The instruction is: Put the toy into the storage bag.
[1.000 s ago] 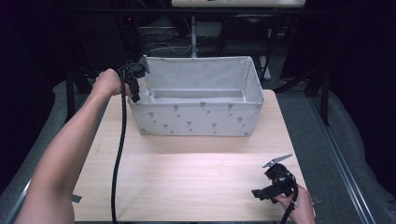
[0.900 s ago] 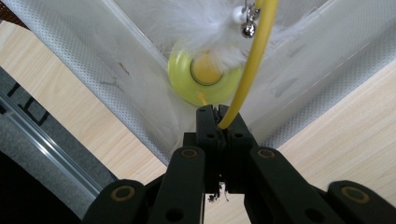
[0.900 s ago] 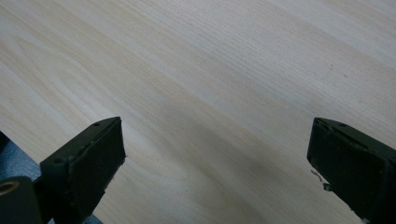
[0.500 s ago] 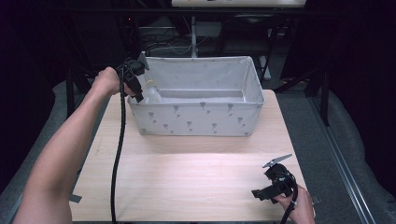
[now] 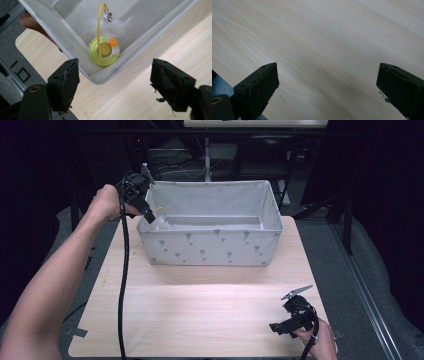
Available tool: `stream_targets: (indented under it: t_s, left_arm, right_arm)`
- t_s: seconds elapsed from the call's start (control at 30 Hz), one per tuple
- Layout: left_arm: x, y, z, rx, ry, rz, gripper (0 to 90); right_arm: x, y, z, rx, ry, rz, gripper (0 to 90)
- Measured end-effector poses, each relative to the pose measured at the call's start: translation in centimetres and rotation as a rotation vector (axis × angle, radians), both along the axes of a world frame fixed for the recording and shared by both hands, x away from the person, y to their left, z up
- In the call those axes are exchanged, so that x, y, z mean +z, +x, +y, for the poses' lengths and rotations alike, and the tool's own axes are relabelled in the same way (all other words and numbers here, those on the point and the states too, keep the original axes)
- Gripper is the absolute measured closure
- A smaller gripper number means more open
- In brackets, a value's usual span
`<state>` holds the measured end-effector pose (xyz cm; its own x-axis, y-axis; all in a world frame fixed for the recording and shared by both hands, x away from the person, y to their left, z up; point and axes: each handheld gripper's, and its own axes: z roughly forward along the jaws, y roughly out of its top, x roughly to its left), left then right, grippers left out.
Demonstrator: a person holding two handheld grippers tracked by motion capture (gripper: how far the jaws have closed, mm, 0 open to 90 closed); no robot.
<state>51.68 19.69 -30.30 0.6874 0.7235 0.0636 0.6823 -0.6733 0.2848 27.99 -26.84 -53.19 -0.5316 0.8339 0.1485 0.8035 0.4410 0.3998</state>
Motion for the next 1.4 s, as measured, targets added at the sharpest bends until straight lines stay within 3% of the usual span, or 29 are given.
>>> stream_targets:
  t_s: [0.2,0.4,0.6,0.63,0.7,0.8,0.87,0.93,1.0,1.07,1.17,1.2,1.23,1.3,1.33,1.4]
  left_arm:
    - [0.3,-1.7,0.3,-0.023,-0.009,-0.028,15.5]
    - [0.1,-4.1,0.6,-0.058,-0.027,-0.046,11.5]
    - [-1.5,-7.0,0.9,-0.103,-0.022,-0.044,4.1]
    - [-2.1,-8.1,0.9,-0.115,-0.019,-0.054,2.4]
    - [-2.5,-8.6,0.9,-0.125,-0.018,-0.052,1.8]
    - [-3.6,-10.1,0.9,-0.156,-0.009,-0.048,0.1]
    - [-4.9,-11.5,1.1,-0.169,-0.012,-0.049,0.0]
    - [-5.4,-11.8,1.2,-0.177,-0.010,-0.048,0.0]
    - [-6.6,-12.6,1.3,-0.180,-0.010,-0.047,0.0]
    - [-7.8,-13.2,1.4,-0.193,-0.013,-0.031,0.0]
    - [-9.7,-14.2,1.6,-0.196,-0.019,-0.026,0.0]
    - [-11.0,-14.8,1.8,-0.191,-0.028,-0.024,0.0]
    - [-11.0,-14.8,1.8,-0.191,-0.028,-0.024,0.0]
    - [-12.9,-15.6,2.1,-0.178,-0.043,-0.013,0.0]
    - [-12.9,-15.6,2.1,-0.178,-0.043,-0.013,0.0]
    - [-14.7,-16.1,2.4,-0.163,-0.039,-0.016,0.0]
  right_arm:
    - [0.1,0.0,-0.1,0.014,-0.023,0.002,3.8]
    - [0.0,0.0,0.0,0.008,-0.005,0.006,3.8]
    - [0.1,0.0,0.1,0.005,-0.008,0.014,3.8]
    - [0.0,0.0,0.1,0.003,-0.006,0.010,3.8]
    - [0.0,0.0,0.1,0.008,-0.022,0.012,3.8]
    - [0.0,0.0,0.2,0.006,-0.008,0.010,3.9]
    - [0.0,0.1,0.1,0.015,-0.030,0.016,3.9]
    - [-0.1,0.0,0.2,-0.007,-0.018,0.002,3.8]
    - [0.0,0.1,0.1,0.012,-0.029,0.014,3.9]
    - [-0.1,0.0,0.2,-0.007,-0.017,0.003,3.8]
    - [0.0,0.0,0.2,0.013,-0.030,0.017,3.8]
    - [0.0,0.0,0.2,0.007,-0.026,0.014,3.8]
    - [0.0,0.0,0.2,0.007,-0.026,0.014,3.8]
    - [-0.2,-0.1,0.3,-0.015,0.001,0.007,3.8]
    - [-0.2,0.0,0.3,-0.001,-0.006,0.016,3.8]
    - [-0.1,0.1,0.2,0.011,-0.018,0.027,3.9]
